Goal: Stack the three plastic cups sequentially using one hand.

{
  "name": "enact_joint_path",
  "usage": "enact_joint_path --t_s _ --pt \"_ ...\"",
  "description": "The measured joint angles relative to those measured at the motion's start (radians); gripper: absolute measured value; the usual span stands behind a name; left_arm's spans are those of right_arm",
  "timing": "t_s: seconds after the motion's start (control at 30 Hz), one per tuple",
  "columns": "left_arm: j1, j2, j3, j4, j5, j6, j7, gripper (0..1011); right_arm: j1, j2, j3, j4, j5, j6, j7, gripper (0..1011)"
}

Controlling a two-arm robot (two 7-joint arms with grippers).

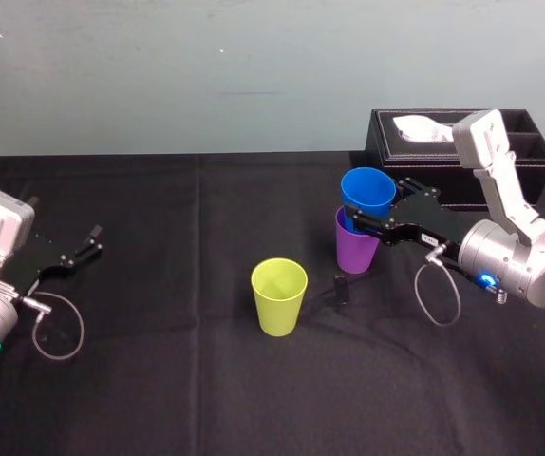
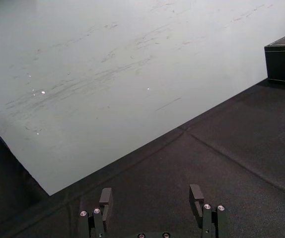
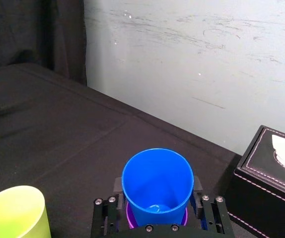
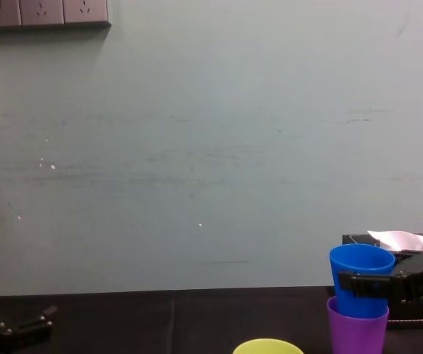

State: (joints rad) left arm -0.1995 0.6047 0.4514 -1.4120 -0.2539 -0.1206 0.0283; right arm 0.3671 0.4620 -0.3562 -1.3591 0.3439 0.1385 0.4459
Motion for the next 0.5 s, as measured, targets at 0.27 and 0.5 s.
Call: enact_joint_path --t_s 0.27,0.5 --pt "0.0 0.0 0.0 0.0 0.0 0.0 0.0 1010 -0.001 0.001 0.0 -0.001 0.0 0.0 -0.001 952" --pt "0.0 0.0 0.0 0.0 0.0 0.0 0.0 1010 -0.001 0.001 0.0 -0.002 0.0 0.0 -0.001 1004"
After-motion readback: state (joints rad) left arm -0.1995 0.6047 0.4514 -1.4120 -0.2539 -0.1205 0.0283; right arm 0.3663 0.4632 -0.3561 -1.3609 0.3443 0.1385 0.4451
